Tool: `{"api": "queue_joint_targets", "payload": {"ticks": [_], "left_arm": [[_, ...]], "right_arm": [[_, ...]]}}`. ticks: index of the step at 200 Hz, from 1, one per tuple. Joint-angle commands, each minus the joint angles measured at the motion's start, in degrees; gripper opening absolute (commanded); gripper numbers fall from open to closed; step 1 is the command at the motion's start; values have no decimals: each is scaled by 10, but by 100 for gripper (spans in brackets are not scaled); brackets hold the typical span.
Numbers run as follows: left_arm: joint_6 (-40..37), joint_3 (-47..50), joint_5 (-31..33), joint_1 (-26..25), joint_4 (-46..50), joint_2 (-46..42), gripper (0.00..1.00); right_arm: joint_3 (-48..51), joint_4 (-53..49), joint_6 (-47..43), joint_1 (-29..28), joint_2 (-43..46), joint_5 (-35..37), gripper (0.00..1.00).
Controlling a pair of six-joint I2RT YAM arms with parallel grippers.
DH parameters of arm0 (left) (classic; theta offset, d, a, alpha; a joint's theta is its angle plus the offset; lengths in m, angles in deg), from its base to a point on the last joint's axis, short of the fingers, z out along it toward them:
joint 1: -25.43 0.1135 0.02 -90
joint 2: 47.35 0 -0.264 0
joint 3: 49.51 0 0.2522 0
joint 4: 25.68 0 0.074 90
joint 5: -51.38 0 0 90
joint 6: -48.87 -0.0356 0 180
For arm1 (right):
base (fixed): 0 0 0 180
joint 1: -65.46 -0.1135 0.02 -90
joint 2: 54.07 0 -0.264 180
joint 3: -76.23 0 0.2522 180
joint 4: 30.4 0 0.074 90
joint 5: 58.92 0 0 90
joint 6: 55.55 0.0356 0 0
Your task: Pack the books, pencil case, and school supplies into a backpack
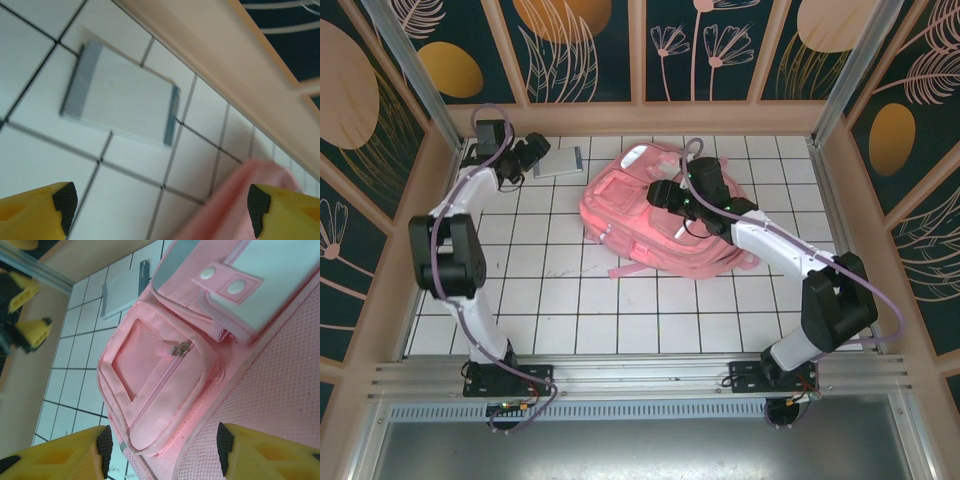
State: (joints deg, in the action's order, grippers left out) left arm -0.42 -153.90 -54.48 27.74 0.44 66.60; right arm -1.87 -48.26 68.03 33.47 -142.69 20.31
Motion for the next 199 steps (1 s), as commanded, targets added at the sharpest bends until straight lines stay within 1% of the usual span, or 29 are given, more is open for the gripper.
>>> {"api": "queue_joint_targets", "payload": {"ticks": [1,40,64,73,97,115,132,149,167,199], "left_arm": [[-18,-106,2,8,-25,84,89],[-35,-313,-16,15,-13,261,87],[-42,-428,-16,15,3,353,87],[-38,-459,-31,15,-4,380,87],[5,-465,-99,13,-96,412,85],[13,-484,-107,5,-116,429,85],[29,-490,-83,-1,-112,439,86],[52,-493,-76,-1,-103,455,87],[57,-497,-76,-4,-81,468,87],[19,-497,-73,-22,-25,468,88]], "right_arm": [[-16,33,-26,-2,-23,-27,59],[-28,21,-36,-1,-29,-36,58],[-29,4,-48,2,-20,-35,58],[-26,2,-52,3,-15,-36,58],[-15,-1,-56,3,-16,-38,58],[-3,3,-49,3,-22,-43,58],[5,7,-41,3,-30,-46,58],[6,7,-34,3,-36,-53,57],[3,-1,-34,3,-38,-55,57],[0,-15,-44,3,-37,-50,57]]}}
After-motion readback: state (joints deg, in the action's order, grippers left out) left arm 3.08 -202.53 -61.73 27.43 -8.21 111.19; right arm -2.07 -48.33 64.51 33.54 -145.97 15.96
